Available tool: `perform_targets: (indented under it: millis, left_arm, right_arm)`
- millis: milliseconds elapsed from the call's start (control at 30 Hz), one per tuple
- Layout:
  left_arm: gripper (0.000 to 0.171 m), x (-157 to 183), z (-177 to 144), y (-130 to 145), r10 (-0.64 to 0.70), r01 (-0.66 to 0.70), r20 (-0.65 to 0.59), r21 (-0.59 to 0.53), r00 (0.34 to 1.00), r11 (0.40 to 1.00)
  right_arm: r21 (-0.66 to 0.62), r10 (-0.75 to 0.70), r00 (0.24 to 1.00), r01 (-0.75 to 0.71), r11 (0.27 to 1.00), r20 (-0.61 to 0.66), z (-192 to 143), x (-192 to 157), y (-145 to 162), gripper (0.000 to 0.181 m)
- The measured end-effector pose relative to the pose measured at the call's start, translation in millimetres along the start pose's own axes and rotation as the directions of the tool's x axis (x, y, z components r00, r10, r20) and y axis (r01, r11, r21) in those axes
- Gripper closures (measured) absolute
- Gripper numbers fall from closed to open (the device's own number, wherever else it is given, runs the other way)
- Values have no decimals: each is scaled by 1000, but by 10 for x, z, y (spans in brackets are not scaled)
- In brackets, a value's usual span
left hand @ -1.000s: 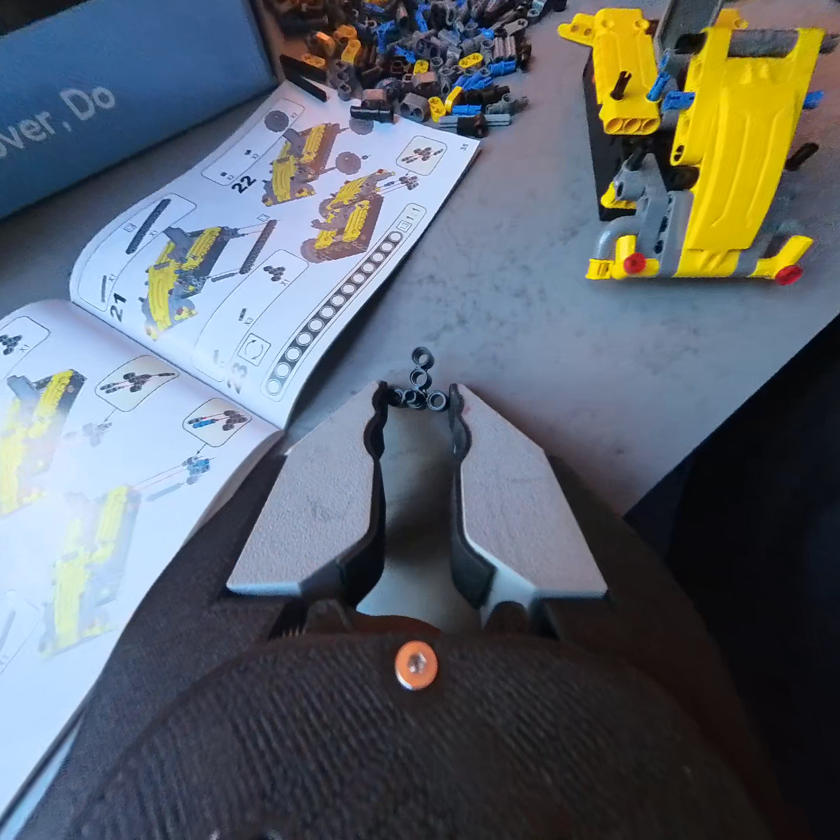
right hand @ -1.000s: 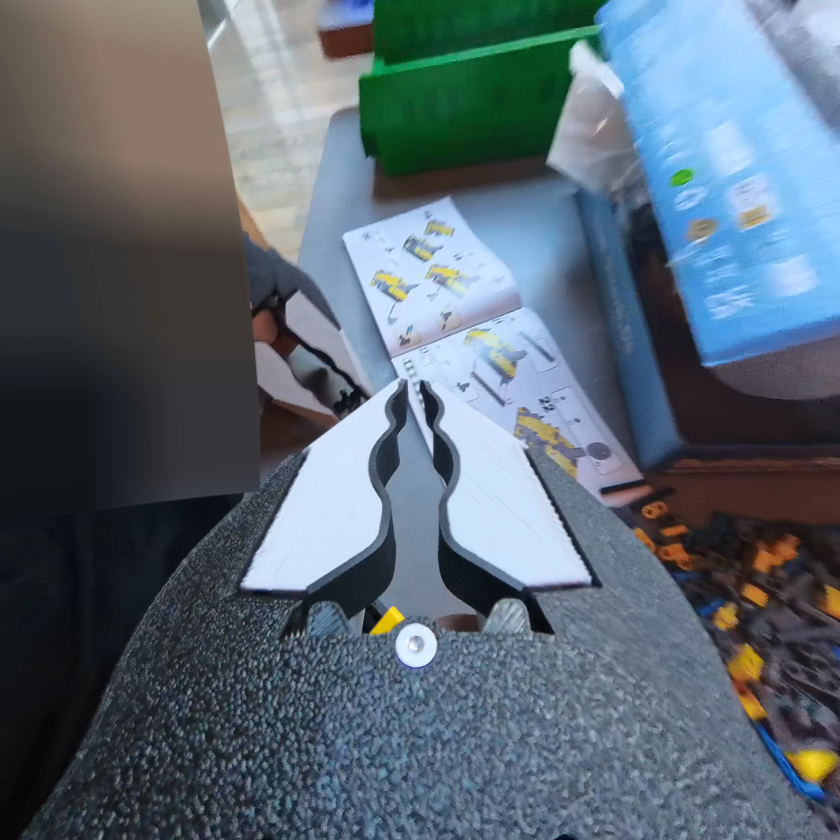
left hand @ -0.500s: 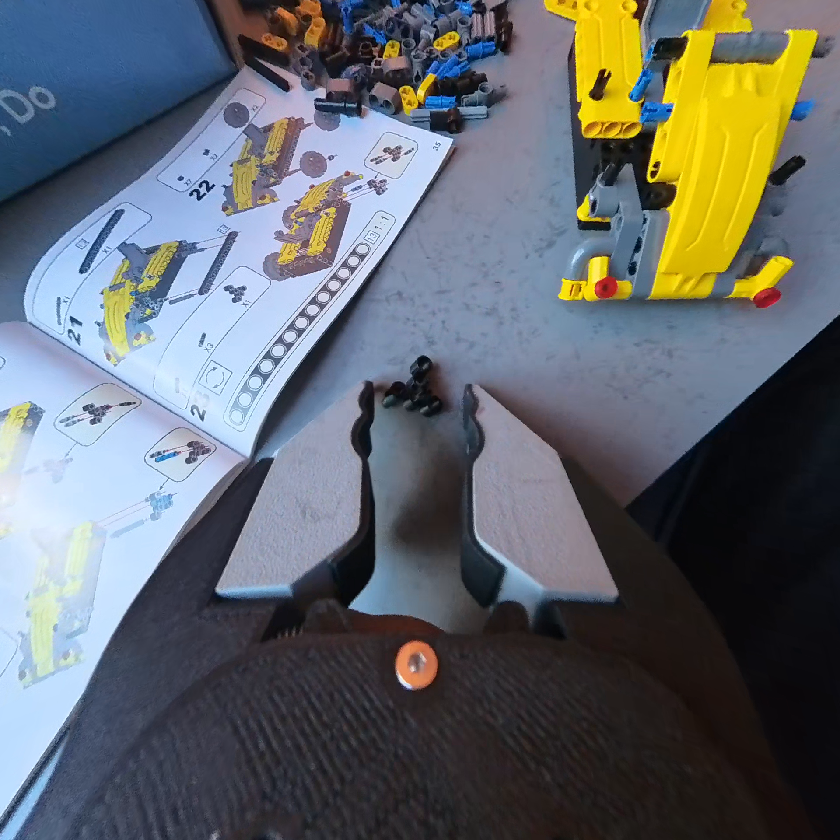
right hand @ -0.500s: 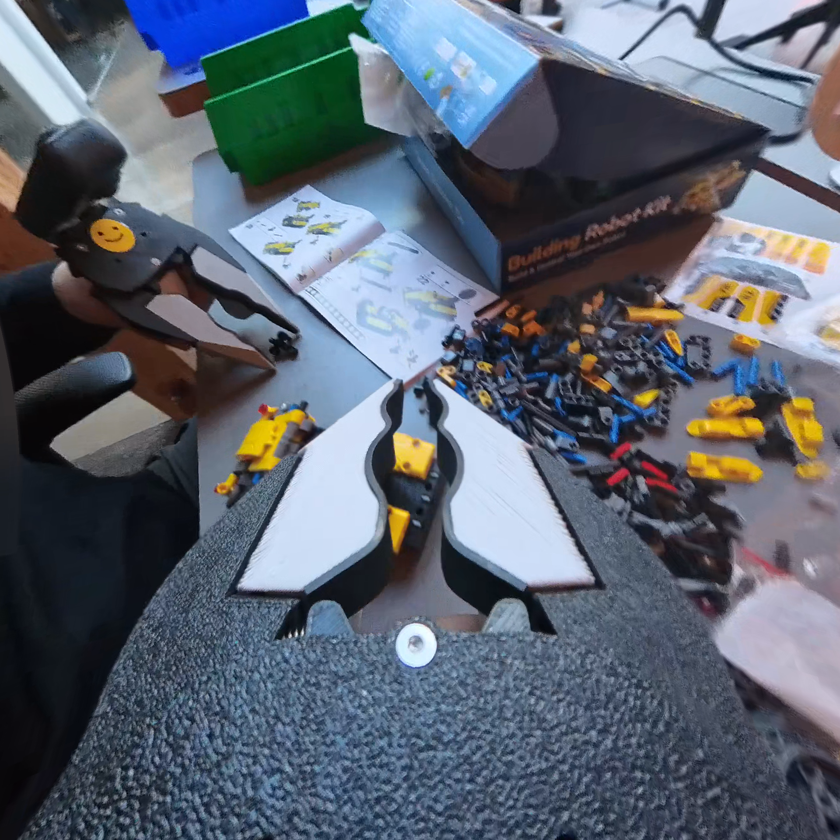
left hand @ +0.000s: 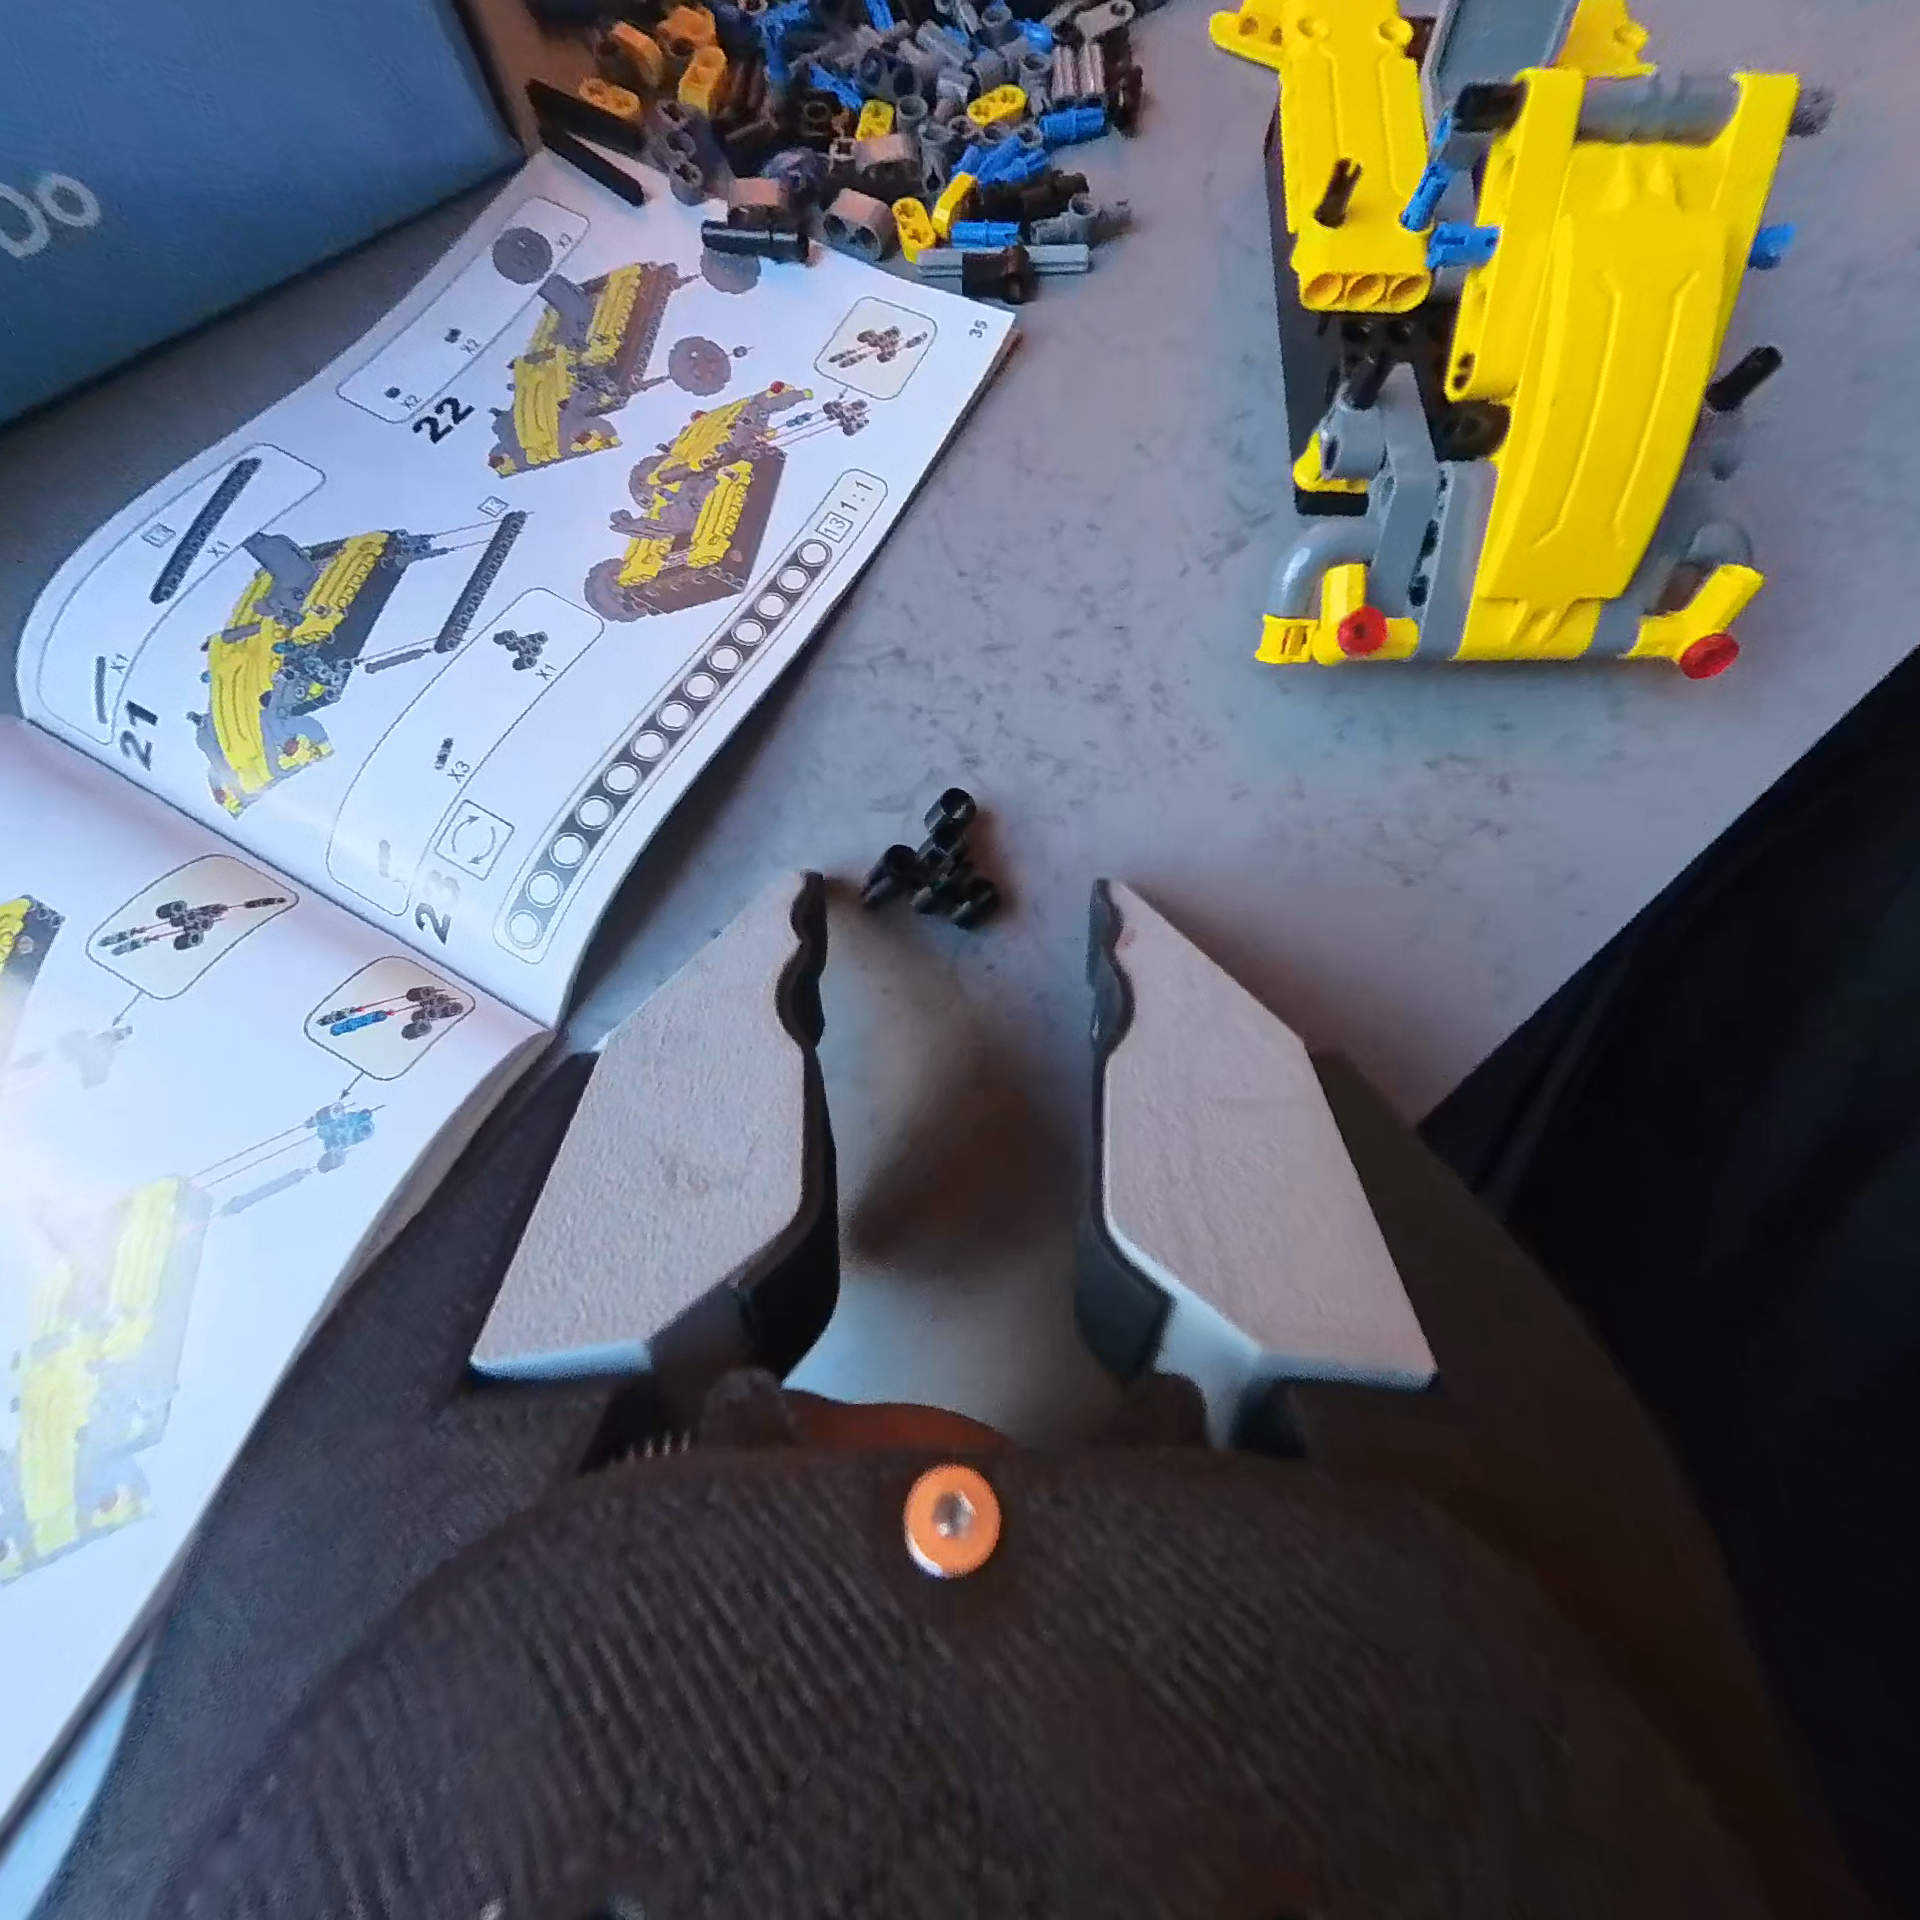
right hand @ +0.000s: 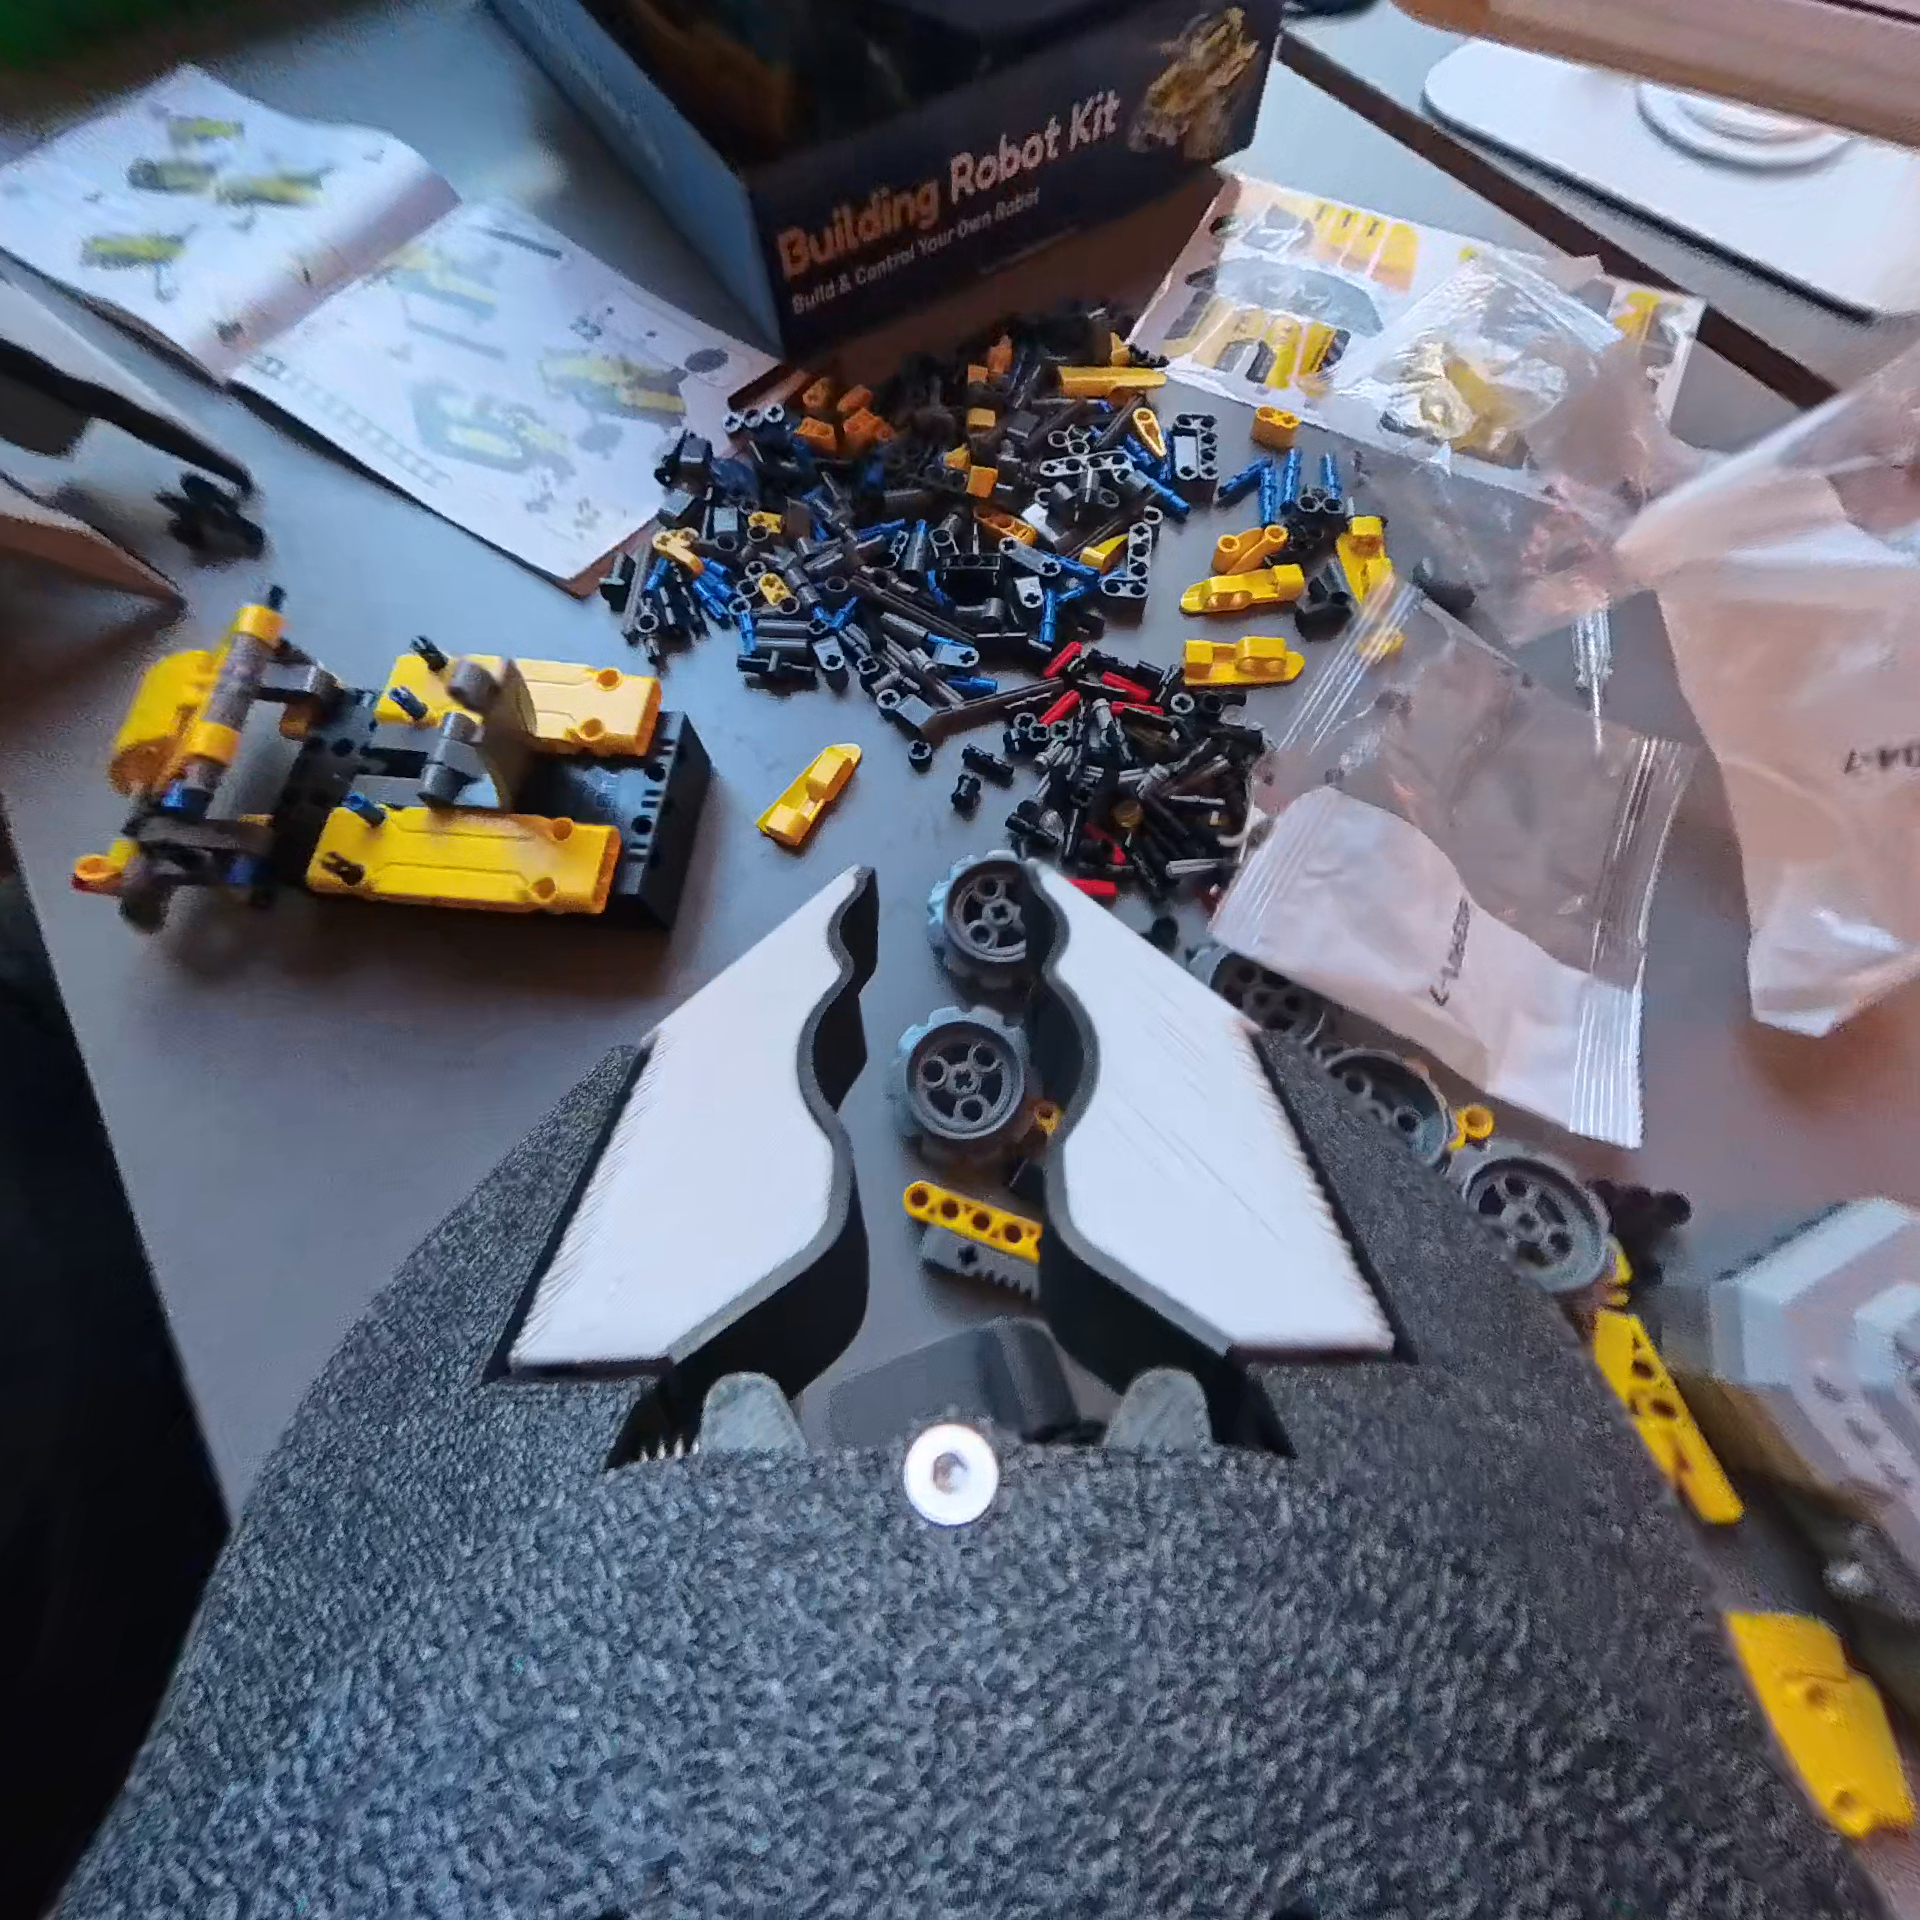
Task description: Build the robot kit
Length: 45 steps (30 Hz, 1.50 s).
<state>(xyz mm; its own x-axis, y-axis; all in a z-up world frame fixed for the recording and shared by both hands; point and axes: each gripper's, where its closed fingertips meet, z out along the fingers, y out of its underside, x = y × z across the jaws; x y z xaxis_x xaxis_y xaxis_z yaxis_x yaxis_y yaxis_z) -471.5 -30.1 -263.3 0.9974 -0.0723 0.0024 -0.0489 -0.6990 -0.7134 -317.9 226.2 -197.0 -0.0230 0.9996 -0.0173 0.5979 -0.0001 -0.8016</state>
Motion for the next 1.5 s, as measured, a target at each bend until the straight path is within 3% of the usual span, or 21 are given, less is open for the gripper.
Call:
perform_targets:
  millis: [200, 367, 433, 867, 1133, 1333, 1500]
  left_arm:
    - [133, -52, -23, 19, 37, -38, -36, -29, 999, 999]
    - [139, -71, -10, 6, 40, -41, -43, -25, 998, 999]
    - [144, -78, 1, -7, 37, -38, -51, -24, 998, 999]
    - [137, 83, 101, -128, -25, 25, -101, -1, 995, 1000]
    - [132, 76, 62, -88, -25, 23, -76, -23, 997, 999]
    - [131, 63, 14, -139, -23, 23, -63, -6, 998, 1000]
    - [131, 74, 12, -130, -15, 15, -61, -6, 998, 1000]
  right_arm:
    - [-110, -103, 994, 107, 988, 43, 502, -31, 13, 161]
    - [-158, -200, 974, 216, 964, 109, 737, 61, -57, 176]
    - [-220, -200, 968, 231, 948, 153, 818, 113, -16, 174]
    - [-342, -367, 880, 459, 820, 301, 994, 109, 130, 178]
    - [-321, -354, 881, 449, 834, 313, 966, 45, 77, 173]
    - [-303, -233, 938, 307, 902, 256, 1032, -8, 3, 176]
    - [-303, -189, 956, 252, 919, 223, 1074, 23, 25, 176]
